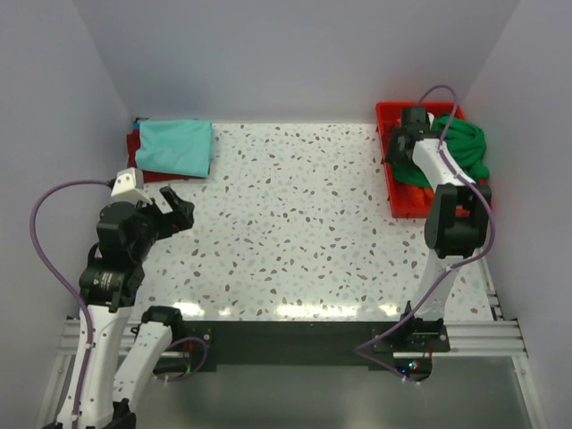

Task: Fold and stack the t-shirts
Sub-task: Grab the tshirt from the pile

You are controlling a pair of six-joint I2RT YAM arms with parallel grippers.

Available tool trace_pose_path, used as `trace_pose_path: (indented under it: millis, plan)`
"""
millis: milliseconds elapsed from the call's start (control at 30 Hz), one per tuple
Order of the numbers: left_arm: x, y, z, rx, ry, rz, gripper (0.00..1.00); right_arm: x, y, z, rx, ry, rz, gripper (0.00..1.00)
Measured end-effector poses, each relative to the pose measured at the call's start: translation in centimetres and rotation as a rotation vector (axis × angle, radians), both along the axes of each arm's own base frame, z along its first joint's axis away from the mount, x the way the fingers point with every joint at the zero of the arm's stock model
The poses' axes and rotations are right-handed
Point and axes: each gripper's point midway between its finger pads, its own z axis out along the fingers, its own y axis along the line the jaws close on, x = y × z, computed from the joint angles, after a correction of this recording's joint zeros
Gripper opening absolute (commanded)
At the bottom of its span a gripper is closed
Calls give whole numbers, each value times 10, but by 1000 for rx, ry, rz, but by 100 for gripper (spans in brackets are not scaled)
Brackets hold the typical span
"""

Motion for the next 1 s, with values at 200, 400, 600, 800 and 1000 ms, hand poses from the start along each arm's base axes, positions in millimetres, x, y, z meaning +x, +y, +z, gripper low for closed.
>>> trace_pose_path:
  millis: [200, 400, 600, 800, 1000]
  plan:
    - [-3, 4, -5, 10, 23, 18, 100, -11, -4, -16, -18, 39, -20, 69]
    - [-3, 4, -6, 13, 39, 20, 100, -12, -5, -26, -24, 54, -23, 63]
    - [-2, 5, 2, 12, 26, 24, 100, -5, -8, -36, -34, 51, -19, 33]
    - [-7, 6, 3, 10, 25, 28, 100, -7, -4, -44, -19, 54, -10, 0]
    - [-8, 6, 4, 5, 24, 33, 100, -34, -3, -23, -7, 39, -28, 0]
